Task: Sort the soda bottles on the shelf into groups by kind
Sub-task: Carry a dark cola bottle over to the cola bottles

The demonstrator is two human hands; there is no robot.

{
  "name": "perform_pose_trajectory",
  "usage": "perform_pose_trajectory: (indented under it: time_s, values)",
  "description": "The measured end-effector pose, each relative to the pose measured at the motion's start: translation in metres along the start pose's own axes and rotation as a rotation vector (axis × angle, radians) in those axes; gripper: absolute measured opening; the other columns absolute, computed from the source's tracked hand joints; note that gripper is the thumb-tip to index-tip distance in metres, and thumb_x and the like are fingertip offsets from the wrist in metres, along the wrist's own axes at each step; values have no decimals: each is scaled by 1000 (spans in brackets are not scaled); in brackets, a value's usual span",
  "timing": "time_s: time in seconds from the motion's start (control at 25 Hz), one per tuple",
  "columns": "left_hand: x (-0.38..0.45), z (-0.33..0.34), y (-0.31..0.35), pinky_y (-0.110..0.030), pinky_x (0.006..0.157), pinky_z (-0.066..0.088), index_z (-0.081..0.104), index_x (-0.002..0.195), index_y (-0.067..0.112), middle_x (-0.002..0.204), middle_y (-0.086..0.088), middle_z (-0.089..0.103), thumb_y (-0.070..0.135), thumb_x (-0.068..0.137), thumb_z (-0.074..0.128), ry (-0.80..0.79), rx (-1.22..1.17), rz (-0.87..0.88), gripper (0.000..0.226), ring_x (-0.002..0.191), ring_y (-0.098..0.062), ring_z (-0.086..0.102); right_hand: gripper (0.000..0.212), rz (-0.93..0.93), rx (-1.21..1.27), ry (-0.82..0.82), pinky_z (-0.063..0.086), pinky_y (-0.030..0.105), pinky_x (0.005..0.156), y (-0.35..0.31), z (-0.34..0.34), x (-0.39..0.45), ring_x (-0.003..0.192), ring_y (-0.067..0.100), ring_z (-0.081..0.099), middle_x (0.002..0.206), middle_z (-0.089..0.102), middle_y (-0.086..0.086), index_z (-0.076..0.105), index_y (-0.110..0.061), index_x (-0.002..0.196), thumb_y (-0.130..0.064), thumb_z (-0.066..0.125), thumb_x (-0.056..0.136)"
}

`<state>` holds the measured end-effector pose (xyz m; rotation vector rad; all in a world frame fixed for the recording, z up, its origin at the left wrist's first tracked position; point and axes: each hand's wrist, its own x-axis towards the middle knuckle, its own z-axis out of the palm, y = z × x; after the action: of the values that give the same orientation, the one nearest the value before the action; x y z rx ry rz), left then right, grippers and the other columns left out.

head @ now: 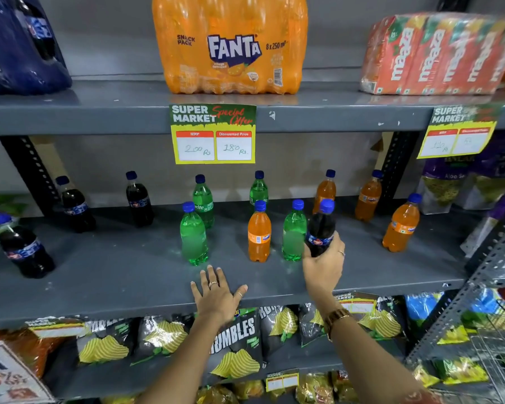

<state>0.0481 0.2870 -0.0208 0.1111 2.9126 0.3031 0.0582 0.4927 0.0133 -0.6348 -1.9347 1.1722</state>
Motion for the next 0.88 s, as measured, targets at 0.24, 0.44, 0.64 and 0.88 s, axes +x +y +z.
perform_pose_trajectory:
  time_s: [0.24,0.44,0.64,0.88]
  values:
    - [-11,-3,-40,-47,118,1,1,149,4,160,-10,-3,66,91,27,94,-41,-3,89,146,-26,-4,66,-203,-21,-16,47,42,86,-39,14,-51,107,25,46,117,54,11,44,-15,122,-25,78,65]
    - [-10,-23,-99,-51,117,4,7,149,4,160,-10,1,65,90,34,134,-81,-75,89,146,-27,-2,67,-292,63,-94,44,35,87,-71,53,-103,106,22,43,116,54,13,47,-12,120,-26,79,64]
    - [-9,-40,-165,-53,116,1,1,150,6,160,-8,-5,72,85,35,77,-73,-142,98,146,-26,-4,65,-364,101,-335,39,27,83,-98,101,-144,107,24,48,114,54,10,47,-13,121,-25,78,65]
    - [-5,-57,-225,-55,116,-4,-6,150,8,159,-6,-12,79,75,42,7,-87,-176,113,146,-24,-10,65,-333,83,-554,42,32,92,-119,156,-176,113,23,48,120,53,7,46,-14,123,-32,75,67]
